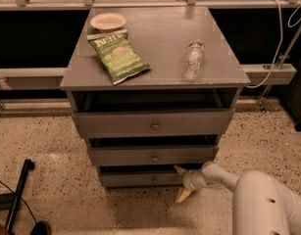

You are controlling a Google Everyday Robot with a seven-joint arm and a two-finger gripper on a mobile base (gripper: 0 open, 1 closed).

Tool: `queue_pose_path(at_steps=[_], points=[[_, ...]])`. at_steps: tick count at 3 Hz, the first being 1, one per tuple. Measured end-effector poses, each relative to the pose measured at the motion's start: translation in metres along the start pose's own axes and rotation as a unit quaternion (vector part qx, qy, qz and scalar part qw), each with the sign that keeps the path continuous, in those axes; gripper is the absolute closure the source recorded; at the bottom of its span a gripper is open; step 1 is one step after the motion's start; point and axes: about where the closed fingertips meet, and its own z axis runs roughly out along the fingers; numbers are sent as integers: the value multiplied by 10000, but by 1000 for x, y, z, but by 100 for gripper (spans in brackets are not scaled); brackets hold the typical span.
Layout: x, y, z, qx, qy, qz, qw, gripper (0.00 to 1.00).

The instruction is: Open bottom drawer

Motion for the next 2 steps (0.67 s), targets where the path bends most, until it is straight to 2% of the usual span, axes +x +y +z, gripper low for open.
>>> queue_pose_path(at_steps=[1,2], points=[[9,-5,13,-110,64,46,9999,0],[15,-17,16,-30,118,68,9999,25]])
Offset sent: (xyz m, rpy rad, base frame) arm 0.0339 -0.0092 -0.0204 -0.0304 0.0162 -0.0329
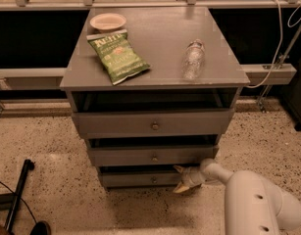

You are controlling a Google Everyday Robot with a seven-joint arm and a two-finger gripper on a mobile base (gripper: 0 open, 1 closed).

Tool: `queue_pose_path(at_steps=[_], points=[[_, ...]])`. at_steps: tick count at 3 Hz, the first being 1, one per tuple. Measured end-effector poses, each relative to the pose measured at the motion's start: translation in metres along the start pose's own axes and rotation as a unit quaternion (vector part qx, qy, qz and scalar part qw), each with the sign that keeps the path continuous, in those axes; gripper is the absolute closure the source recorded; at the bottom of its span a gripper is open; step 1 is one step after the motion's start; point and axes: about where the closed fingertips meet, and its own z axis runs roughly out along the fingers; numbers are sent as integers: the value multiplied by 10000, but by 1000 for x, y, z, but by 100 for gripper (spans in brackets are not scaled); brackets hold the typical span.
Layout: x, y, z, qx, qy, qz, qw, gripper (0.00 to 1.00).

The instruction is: Open bottom drawer

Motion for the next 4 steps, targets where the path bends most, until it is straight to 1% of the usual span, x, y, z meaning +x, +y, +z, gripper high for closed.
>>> queue_pose_path(at_steps=[1,2,3,4], points=[[-8,-5,-13,156,-80,-106,9998,28],[-13,3,-23,138,-148,-179,9996,46],[-8,19,-30,21,-143,-132,9998,70],[-5,26,-32,-28,-152,-101,9998,76]])
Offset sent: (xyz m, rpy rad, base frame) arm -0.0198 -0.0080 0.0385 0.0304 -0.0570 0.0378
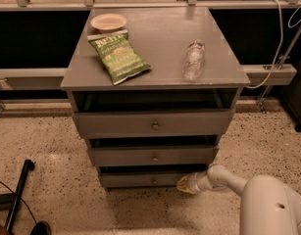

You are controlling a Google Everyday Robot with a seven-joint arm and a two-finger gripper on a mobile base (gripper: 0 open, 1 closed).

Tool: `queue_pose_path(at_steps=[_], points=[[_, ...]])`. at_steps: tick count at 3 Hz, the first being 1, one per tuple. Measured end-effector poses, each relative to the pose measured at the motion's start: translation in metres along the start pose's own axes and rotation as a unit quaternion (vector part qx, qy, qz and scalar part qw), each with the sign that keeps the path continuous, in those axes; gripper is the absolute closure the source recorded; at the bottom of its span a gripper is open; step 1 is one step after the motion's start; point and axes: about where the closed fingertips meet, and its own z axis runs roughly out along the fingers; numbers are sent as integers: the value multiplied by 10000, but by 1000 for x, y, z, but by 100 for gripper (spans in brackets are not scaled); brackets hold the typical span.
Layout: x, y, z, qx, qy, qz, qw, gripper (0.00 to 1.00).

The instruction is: Open bottom drawer

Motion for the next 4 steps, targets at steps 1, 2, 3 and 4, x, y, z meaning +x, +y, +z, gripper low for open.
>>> queue_pose_path(at_steps=[1,2,3,4], points=[[0,7,-7,37,-46,13,10000,60],[-3,4,-9,110,-84,-15,9999,38],[-4,-2,-11,249,-172,39,9995,14],[-4,-3,-11,269,-182,46,9995,0]])
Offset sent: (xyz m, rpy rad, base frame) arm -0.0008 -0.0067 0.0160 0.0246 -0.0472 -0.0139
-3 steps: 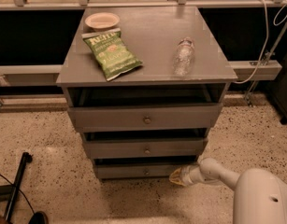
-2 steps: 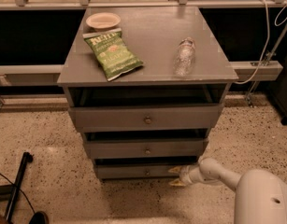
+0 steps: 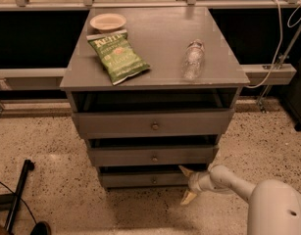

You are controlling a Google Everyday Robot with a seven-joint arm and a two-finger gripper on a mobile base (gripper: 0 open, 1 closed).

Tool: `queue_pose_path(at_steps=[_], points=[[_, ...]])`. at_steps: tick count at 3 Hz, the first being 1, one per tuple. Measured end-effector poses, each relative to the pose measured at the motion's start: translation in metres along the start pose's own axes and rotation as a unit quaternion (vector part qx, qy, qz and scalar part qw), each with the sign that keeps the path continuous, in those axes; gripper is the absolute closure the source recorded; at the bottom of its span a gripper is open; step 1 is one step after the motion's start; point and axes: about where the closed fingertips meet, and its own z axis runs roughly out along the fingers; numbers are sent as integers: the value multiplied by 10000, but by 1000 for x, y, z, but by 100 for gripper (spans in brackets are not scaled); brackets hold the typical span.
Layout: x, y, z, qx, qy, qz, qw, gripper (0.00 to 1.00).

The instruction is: Open bottom drawer

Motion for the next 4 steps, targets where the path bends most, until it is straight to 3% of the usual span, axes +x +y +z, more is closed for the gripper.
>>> queue_pose_path(at_steps=[3,4], points=[[14,-13,23,149,488,-389,9979,0],[9,-17,26,94,544,-582,9968,18]])
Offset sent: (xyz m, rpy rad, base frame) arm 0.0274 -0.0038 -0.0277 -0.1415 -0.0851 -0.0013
